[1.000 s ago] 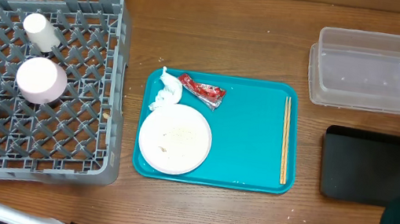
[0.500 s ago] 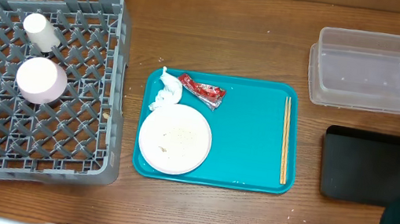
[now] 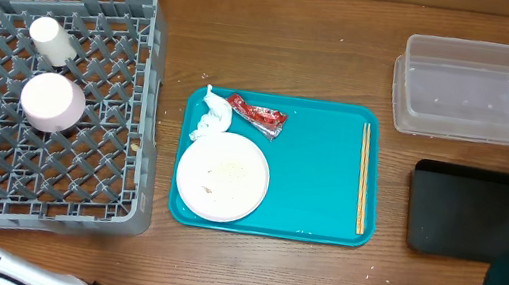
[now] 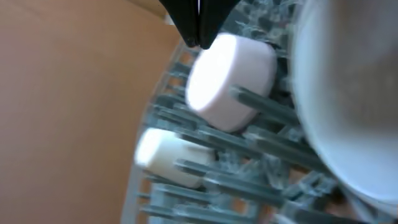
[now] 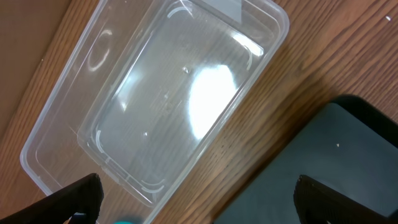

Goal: Sort waste into correct bins and load items into the dishwasher

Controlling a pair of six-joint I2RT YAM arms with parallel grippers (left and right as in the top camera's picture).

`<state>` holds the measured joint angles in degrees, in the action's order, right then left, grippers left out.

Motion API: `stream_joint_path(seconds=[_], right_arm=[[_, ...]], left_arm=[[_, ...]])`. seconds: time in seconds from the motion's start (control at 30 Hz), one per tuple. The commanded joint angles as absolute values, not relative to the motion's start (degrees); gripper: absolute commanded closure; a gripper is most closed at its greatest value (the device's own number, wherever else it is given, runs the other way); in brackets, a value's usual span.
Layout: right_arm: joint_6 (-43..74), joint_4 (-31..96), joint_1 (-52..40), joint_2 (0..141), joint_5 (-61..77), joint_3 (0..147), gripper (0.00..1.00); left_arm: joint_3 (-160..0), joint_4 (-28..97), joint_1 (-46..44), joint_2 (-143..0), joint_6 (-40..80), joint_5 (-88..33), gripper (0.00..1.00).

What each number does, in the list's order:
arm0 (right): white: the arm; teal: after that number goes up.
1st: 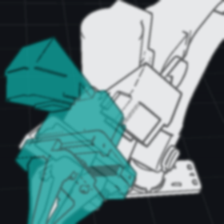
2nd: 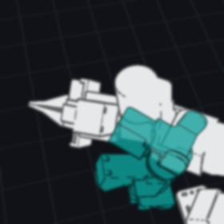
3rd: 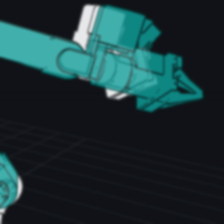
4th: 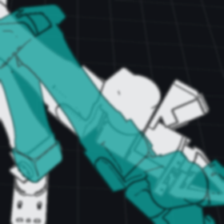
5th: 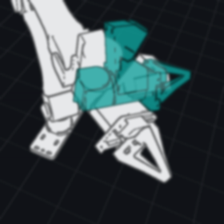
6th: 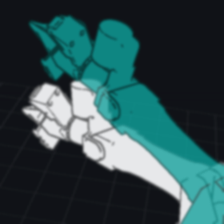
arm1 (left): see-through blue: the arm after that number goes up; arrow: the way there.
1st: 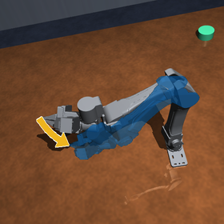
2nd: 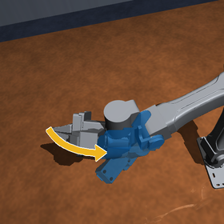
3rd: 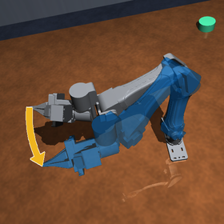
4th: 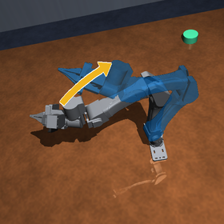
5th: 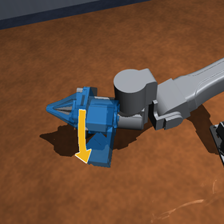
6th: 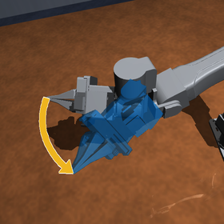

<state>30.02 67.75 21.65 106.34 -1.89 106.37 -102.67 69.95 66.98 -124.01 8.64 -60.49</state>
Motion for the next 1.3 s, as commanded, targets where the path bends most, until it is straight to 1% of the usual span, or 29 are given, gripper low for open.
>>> stream_joint_path(seconds=[0.0, 0.07, 0.13, 0.37, 0.57, 0.73, 0.77, 0.87, 0.93, 1.03, 1.2, 1.23, 1.27], right_arm=[[30.37, 67.61, 21.71, 106.30, -2.28, 106.56, 0.00], [30.37, 67.61, 21.71, 106.30, -2.28, 106.56, 0.00], [30.37, 67.61, 21.71, 106.30, -2.28, 106.56, 0.00], [30.37, 67.61, 21.71, 106.30, -2.28, 106.56, 0.00], [30.37, 67.61, 21.71, 106.30, -2.28, 106.56, 0.01], [30.37, 67.61, 21.71, 106.30, -2.28, 106.56, 0.00], [30.39, 67.61, 21.71, 106.30, -2.28, 106.56, 0.01], [30.39, 67.59, 21.71, 106.30, -2.28, 106.56, 0.00], [30.37, 67.61, 21.71, 106.30, -2.28, 106.56, 0.00], [30.37, 67.61, 21.71, 106.30, -2.28, 106.56, 0.00], [30.37, 67.61, 21.71, 106.30, -2.28, 106.56, 0.01], [30.37, 67.61, 21.71, 106.30, -2.28, 106.56, 0.00], [30.37, 67.59, 21.71, 106.30, -2.28, 106.56, 0.00]], left_arm=[[-102.78, 68.12, 65.84, -122.02, 19.29, -38.33, 0.96], [-102.78, 68.12, 65.52, -122.02, 21.65, -30.59, 0.96], [-102.78, 69.06, 65.76, -121.99, 24.77, -25.56, 0.96], [-102.91, 72.18, 68.42, -119.90, 29.52, -24.77, 0.96], [-102.91, 71.22, 68.95, -112.31, 29.80, -31.75, 0.96], [-102.91, 69.71, 66.02, -102.28, 30.26, -42.57, 0.96], [-102.91, 69.82, 65.41, -101.27, 30.22, -43.20, 0.96], [-102.91, 71.81, 60.40, -95.07, 28.45, -43.18, 0.96], [-102.91, 73.34, 56.14, -91.44, 26.44, -40.32, 0.96], [-102.91, 77.91, 46.06, -86.08, 26.17, -31.22, 0.96], [-102.91, 84.14, 27.83, -82.94, 26.13, -26.52, 0.96], [-102.89, 84.53, 25.36, -82.96, 25.96, -25.10, 0.95], [-102.87, 85.06, 21.63, -83.18, 25.52, -22.39, 0.89]])
